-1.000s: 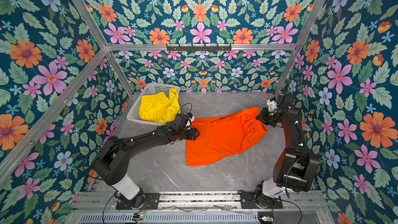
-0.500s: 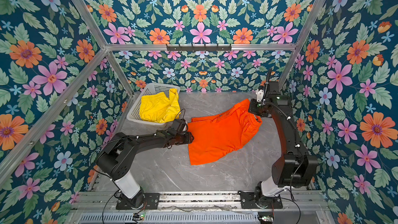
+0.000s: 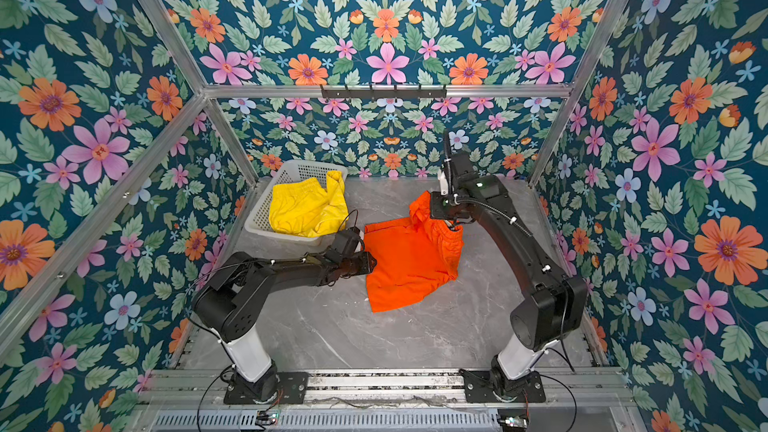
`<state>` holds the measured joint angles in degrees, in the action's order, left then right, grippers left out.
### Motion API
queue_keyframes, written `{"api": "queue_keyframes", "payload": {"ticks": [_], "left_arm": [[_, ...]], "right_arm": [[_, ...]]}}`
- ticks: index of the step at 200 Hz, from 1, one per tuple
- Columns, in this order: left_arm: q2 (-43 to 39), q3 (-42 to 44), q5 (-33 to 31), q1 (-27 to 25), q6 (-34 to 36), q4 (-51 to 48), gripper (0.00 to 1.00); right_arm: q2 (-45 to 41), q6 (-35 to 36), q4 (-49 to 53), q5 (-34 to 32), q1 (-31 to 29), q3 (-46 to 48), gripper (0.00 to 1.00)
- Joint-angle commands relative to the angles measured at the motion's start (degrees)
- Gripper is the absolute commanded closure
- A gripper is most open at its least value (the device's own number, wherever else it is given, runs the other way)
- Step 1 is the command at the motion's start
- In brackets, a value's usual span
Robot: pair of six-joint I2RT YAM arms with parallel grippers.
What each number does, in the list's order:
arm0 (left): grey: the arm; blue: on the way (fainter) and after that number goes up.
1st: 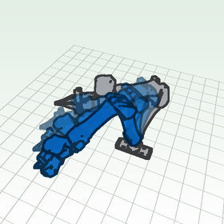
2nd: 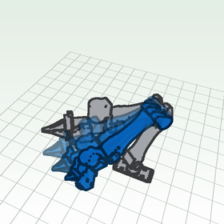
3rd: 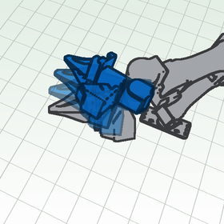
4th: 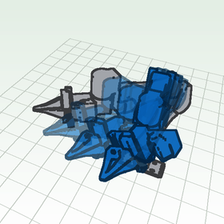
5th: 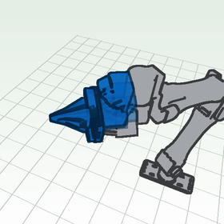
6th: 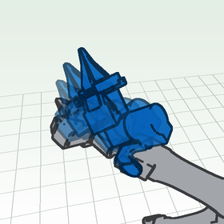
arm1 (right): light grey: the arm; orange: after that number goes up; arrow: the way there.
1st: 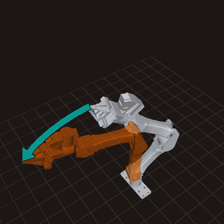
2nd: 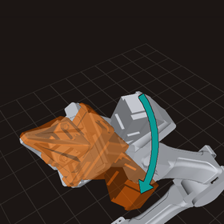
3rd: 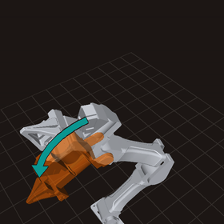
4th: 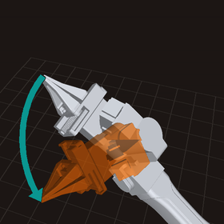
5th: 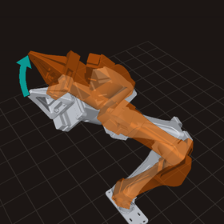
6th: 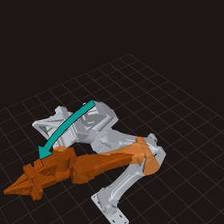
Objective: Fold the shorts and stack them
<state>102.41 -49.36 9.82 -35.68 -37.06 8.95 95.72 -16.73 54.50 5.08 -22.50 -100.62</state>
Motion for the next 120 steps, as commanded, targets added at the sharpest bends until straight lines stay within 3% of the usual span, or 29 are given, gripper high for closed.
{"api": "queue_keyframes", "payload": {"ticks": [1, 30, 56, 120], "left_arm": [[1.18, 0.15, -1.15, -0.08, 0.05, -6.08, 0.65], [1.48, -0.12, -1.17, -0.18, 0.14, -6.19, 0.65], [1.87, -0.28, -1.05, -0.18, 0.34, -6.2, 0.65], [-0.14, -0.36, -2.67, -0.18, -1.06, -6.27, 0.6]], "right_arm": [[2.44, -2.5, -1.53, -4.88, -4.4, -1.37, 1.0], [6.13, -4.4, -2.69, -9.11, -10.22, -3.28, 1.0], [8.98, -7.23, -7.28, -8.75, -12.6, -2.04, 1.0], [15.45, -10.88, -18.67, -0.39, -14.38, 3.75, 1.0]]}}
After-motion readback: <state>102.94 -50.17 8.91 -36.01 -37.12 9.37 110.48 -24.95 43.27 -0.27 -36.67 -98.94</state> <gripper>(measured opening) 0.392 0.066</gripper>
